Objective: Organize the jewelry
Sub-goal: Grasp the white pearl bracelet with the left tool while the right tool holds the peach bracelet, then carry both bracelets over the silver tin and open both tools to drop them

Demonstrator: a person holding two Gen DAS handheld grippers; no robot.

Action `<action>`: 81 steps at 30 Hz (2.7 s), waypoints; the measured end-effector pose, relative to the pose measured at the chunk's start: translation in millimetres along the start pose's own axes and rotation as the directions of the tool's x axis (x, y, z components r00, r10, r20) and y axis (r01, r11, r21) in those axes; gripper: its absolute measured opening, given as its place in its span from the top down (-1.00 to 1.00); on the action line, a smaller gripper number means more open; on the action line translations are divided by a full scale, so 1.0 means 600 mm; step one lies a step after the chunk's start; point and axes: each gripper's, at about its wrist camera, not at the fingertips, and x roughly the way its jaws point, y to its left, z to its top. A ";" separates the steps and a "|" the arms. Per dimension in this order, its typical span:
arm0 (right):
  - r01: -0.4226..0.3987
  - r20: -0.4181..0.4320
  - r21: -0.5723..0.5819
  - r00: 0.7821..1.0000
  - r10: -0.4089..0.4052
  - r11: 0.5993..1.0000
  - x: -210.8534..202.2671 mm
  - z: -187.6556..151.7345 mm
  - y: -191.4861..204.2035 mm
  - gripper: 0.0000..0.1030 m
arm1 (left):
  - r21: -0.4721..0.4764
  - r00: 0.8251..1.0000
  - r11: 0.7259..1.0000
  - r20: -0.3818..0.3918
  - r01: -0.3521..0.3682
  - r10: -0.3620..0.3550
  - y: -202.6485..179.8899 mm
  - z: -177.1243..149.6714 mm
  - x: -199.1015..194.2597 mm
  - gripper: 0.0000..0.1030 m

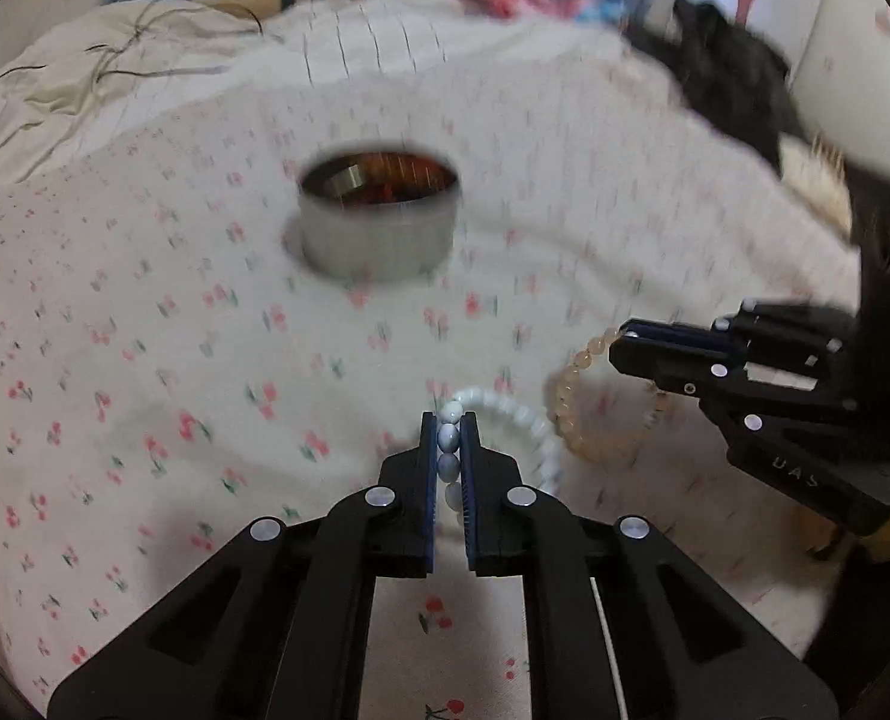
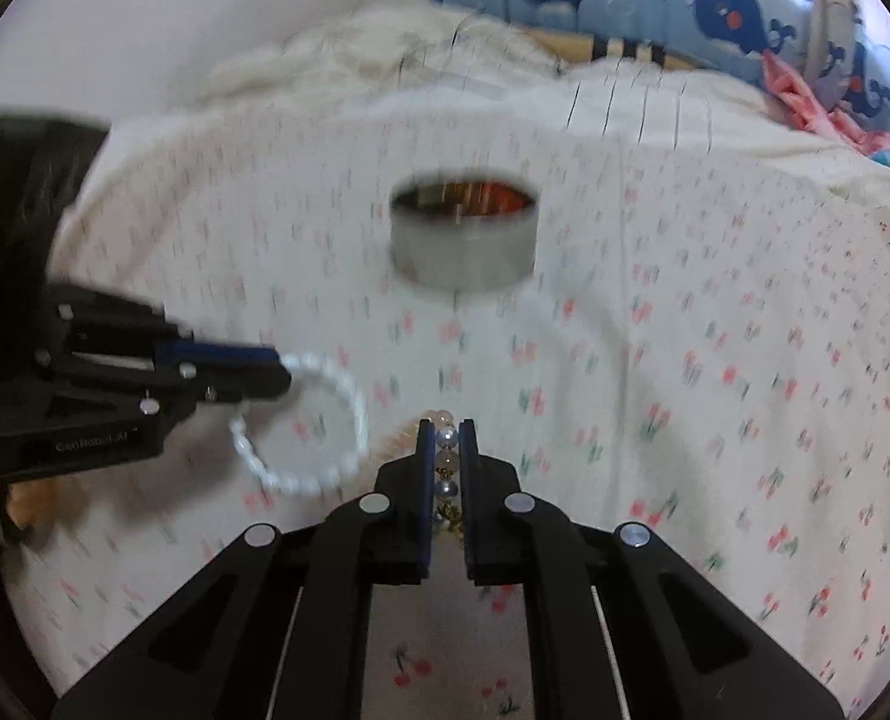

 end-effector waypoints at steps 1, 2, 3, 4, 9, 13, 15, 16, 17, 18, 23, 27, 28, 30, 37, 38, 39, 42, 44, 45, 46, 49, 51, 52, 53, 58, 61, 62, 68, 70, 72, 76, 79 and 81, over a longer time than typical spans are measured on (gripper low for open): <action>-0.004 0.037 0.008 0.999 0.004 1.000 -0.010 0.017 -0.003 0.84 | -0.040 0.999 0.999 0.032 0.020 -0.018 0.014 0.011 -0.015 0.88; -0.010 0.061 0.015 0.998 0.010 1.000 -0.017 0.030 -0.005 0.84 | -0.060 0.998 0.998 0.056 0.025 -0.021 0.024 0.019 -0.027 0.88; -0.021 0.076 0.021 0.997 0.019 1.000 -0.020 0.043 -0.008 0.84 | -0.072 0.997 0.997 0.077 0.029 -0.023 0.031 0.030 -0.036 0.88; -0.027 0.083 0.024 0.996 0.025 0.999 -0.021 0.055 -0.010 0.84 | -0.098 0.994 0.994 0.110 0.040 -0.029 0.044 0.046 -0.049 0.88; -0.044 0.120 0.049 0.992 0.038 0.998 -0.016 0.110 -0.025 0.84 | -0.129 0.982 0.989 0.181 0.073 -0.049 0.063 0.115 -0.065 0.88; -0.079 0.160 0.099 0.985 0.063 0.992 -0.024 0.147 -0.056 0.84 | -0.132 0.976 0.987 0.208 0.097 -0.068 0.066 0.170 -0.047 0.88; -0.104 0.162 0.121 0.983 0.083 0.987 -0.017 0.165 -0.065 0.84 | -0.151 0.973 0.981 0.213 0.122 -0.088 0.067 0.195 -0.029 0.88; -0.111 0.163 0.128 0.982 0.090 0.986 -0.012 0.174 -0.068 0.84 | -0.164 0.972 0.977 0.214 0.136 -0.100 0.069 0.205 -0.016 0.88; -0.125 0.164 0.141 0.981 0.101 0.982 -0.003 0.184 -0.072 0.84 | -0.176 0.971 0.973 0.210 0.149 -0.110 0.069 0.207 -0.009 0.87; -0.137 0.164 0.153 0.980 0.112 0.979 0.003 0.189 -0.073 0.84 | -0.204 0.977 0.967 0.183 0.150 -0.113 0.074 0.215 0.023 0.87; -0.232 0.128 0.221 0.970 0.207 0.947 0.060 0.207 -0.077 0.84 | -0.241 0.998 0.969 -0.004 -0.056 0.057 0.101 0.209 0.125 0.69; -0.315 0.087 0.299 0.949 0.303 0.901 0.120 0.210 -0.082 0.84 | -0.258 0.990 0.961 0.077 -0.096 0.120 0.118 0.185 0.074 0.08; -0.312 0.071 0.306 0.950 0.305 0.899 0.132 0.208 -0.081 0.84 | -0.261 0.987 0.960 0.092 -0.103 0.131 0.119 0.181 0.063 -0.04; -0.273 0.015 0.295 0.959 0.282 0.916 0.167 0.204 -0.073 0.84 | -0.258 0.983 0.959 0.105 -0.117 0.148 0.122 0.167 0.040 -0.13; 0.004 -0.037 0.078 0.999 -0.001 0.997 0.184 0.193 -0.026 0.74 | -0.288 0.979 0.945 0.089 -0.153 0.186 0.146 0.102 -0.002 -0.39; 0.023 -0.022 0.065 1.000 -0.022 0.998 0.174 0.191 -0.022 0.34 | -0.308 0.979 0.938 0.072 -0.159 0.190 0.158 0.094 -0.003 -0.40; 0.048 0.010 0.049 0.999 -0.049 0.998 0.161 0.189 -0.017 0.08 | -0.327 0.979 0.930 0.053 -0.170 0.198 0.171 0.089 0.000 -0.40; 0.071 0.066 0.021 0.995 -0.073 0.997 0.123 0.176 -0.012 -0.16 | -0.348 0.977 0.918 0.030 -0.188 0.212 0.188 0.090 0.025 -0.44; 0.050 0.084 0.046 0.995 -0.054 0.998 0.095 0.160 -0.019 -0.18 | -0.318 0.972 0.921 -0.006 -0.226 0.236 0.183 0.098 0.054 -0.45; 0.041 0.092 0.055 0.995 -0.046 0.998 0.085 0.155 -0.021 -0.19 | -0.290 0.964 0.920 -0.030 -0.263 0.265 0.181 0.107 0.078 -0.45; 0.034 0.097 0.062 0.994 -0.040 0.997 0.072 0.145 -0.024 -0.23 | -0.272 0.958 0.920 -0.043 -0.283 0.282 0.179 0.110 0.093 -0.45; 0.015 0.100 0.079 0.995 -0.023 0.997 0.042 0.109 -0.036 -0.27 | -0.170 0.922 0.906 -0.102 -0.387 0.374 0.169 0.119 0.152 0.04; 0.008 0.101 0.092 0.995 -0.017 0.996 0.031 0.083 -0.047 -0.29 | -0.114 0.918 0.913 -0.116 -0.391 0.379 0.155 0.123 0.160 0.82; 0.006 0.104 0.105 0.994 -0.017 0.994 0.028 0.074 -0.055 -0.29 | -0.104 0.920 0.915 -0.098 -0.389 0.380 0.149 0.127 0.149 0.87; -0.003 0.100 0.131 0.995 -0.010 0.991 0.027 0.066 -0.068 -0.30 | -0.119 0.931 0.924 -0.087 -0.363 0.355 0.150 0.131 0.137 0.88; -0.057 0.124 0.234 0.992 0.028 0.971 0.019 0.069 -0.104 -0.30 | -0.172 0.978 0.964 0.014 -0.204 0.210 0.135 0.176 0.039 0.88; -0.059 0.143 0.248 0.989 0.024 0.967 0.007 0.070 -0.114 -0.30 | -0.169 0.987 0.976 0.056 -0.136 0.148 0.114 0.213 0.010 0.88; -0.063 0.146 0.259 0.989 0.026 0.964 0.005 0.070 -0.118 -0.30 | -0.172 0.990 0.979 0.065 -0.111 0.124 0.105 0.224 0.006 0.88; -0.073 0.140 0.293 0.990 0.033 0.953 0.009 0.064 -0.135 -0.31 | -0.182 0.995 0.983 0.099 0.016 0.002 0.066 0.255 0.033 0.88; -0.074 0.141 0.297 0.989 0.033 0.952 0.008 0.064 -0.138 -0.31 | -0.217 0.997 0.976 0.069 0.036 -0.021 0.070 0.252 0.068 0.87; -0.075 0.143 0.298 0.989 0.034 0.952 0.008 0.063 -0.139 -0.31 | -0.228 0.999 0.973 0.012 -0.030 0.034 0.079 0.242 0.108 0.87; -0.076 0.135 0.292 0.990 0.038 0.953 0.011 0.064 -0.137 -0.31 | -0.226 0.992 0.967 -0.061 -0.118 0.107 0.100 0.213 0.144 0.82; -0.076 0.127 0.284 0.991 0.041 0.956 0.015 0.064 -0.132 -0.34 | -0.198 0.988 0.968 -0.047 -0.156 0.149 0.098 0.196 0.113 0.38; -0.076 0.119 0.271 0.992 0.045 0.960 0.018 0.062 -0.123 -0.36 | -0.169 0.973 0.960 0.026 -0.223 0.231 0.085 0.180 0.070 -0.44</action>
